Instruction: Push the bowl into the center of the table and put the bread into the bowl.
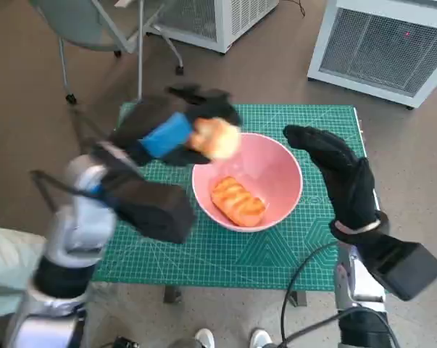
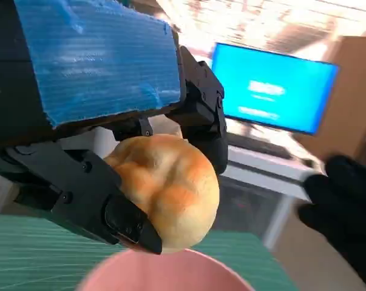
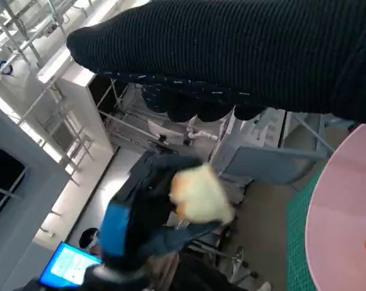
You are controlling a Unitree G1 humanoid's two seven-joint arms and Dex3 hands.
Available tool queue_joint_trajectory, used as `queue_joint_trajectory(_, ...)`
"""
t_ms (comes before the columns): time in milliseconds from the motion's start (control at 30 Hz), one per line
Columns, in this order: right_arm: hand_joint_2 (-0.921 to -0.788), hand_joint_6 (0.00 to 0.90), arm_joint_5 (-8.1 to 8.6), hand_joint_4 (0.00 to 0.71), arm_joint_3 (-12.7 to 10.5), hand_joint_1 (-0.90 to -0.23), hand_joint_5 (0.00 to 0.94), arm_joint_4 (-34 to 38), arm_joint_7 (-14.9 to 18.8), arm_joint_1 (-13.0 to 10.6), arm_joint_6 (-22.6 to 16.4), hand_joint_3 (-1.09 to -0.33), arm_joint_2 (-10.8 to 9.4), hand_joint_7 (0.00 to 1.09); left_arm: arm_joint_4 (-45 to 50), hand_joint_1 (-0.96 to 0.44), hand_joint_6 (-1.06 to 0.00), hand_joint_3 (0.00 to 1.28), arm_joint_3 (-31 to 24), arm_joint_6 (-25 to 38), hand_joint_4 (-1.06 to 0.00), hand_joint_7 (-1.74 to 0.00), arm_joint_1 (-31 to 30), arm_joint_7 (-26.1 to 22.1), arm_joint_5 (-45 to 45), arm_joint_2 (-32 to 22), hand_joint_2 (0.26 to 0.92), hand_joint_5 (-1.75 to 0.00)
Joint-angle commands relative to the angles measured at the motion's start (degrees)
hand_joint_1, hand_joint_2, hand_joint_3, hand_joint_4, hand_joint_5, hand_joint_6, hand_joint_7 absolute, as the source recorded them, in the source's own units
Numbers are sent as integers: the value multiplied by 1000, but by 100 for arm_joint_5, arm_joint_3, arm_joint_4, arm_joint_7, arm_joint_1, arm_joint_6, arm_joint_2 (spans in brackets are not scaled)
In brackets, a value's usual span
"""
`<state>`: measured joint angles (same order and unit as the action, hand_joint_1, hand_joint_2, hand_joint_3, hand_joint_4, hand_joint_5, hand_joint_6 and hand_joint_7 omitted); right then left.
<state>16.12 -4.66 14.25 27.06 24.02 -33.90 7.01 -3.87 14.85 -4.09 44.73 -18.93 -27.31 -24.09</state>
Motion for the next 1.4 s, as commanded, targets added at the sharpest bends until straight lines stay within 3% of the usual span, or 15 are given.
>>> queue_joint_trajectory(33, -921, -1, -48, 115, -38, -686, 1, -92, -70, -192, 50, -783, 55, 427, -617, 1, -651, 26, 186, -556, -767, -1092, 131, 264, -48, 174, 920, -1129)
queue_joint_trajectory(400, -921, -1, -116, 115, -88, -685, 1, -251, -192, -310, 23, -785, 95, 414, -1828, 1, -589, 73, 408, -1085, -716, -1199, 285, 559, -62, 602, 920, -1139)
queue_joint_trajectory(467, -921, -1, -114, 115, -103, -685, 1, -285, -205, -324, 28, -785, 115, 413, -1889, 1, -474, 176, 397, -1000, -593, -1322, 255, 492, -17, 651, 921, -1257)
queue_joint_trajectory(500, -921, -1, -114, 115, -110, -685, 1, -305, -213, -333, 32, -786, 124, 412, -1902, -2, -409, 171, 391, -958, -498, -1055, 235, 456, -1, 666, 889, -980)
queue_joint_trajectory(533, -921, -1, -114, 115, -120, -685, 1, -331, -224, -343, 37, -786, 133, 412, -1891, -3, -407, 159, 384, -899, -486, -918, 199, 392, 24, 671, 884, -838)
queue_joint_trajectory(600, -921, -1, -102, 115, -137, -685, 1, -367, -236, -354, 49, -786, 153, 412, -1839, -70, -390, 86, 372, -789, -417, -473, 138, 272, 63, 668, 878, -369)
queue_joint_trajectory(700, -921, -1, -67, 115, -163, -685, 1, -393, -240, -357, 68, -786, 179, 412, -1729, -165, -367, 42, 367, -637, -346, -227, 69, 126, 97, 646, 877, -122)
queue_joint_trajectory(967, -921, -1, -25, 116, -219, -686, 1, -419, -268, -333, 83, -786, 207, 412, -1441, -331, -319, 17, 269, -523, -189, -69, -124, -97, 213, 527, 885, -6)
queue_joint_trajectory(1400, -921, -1, 71, 117, -273, -686, 1, -424, -283, -222, 174, -764, 223, 412, -959, -395, -234, 6, -385, -615, -35, -4, -416, -1079, 1654, 287, 886, 0)
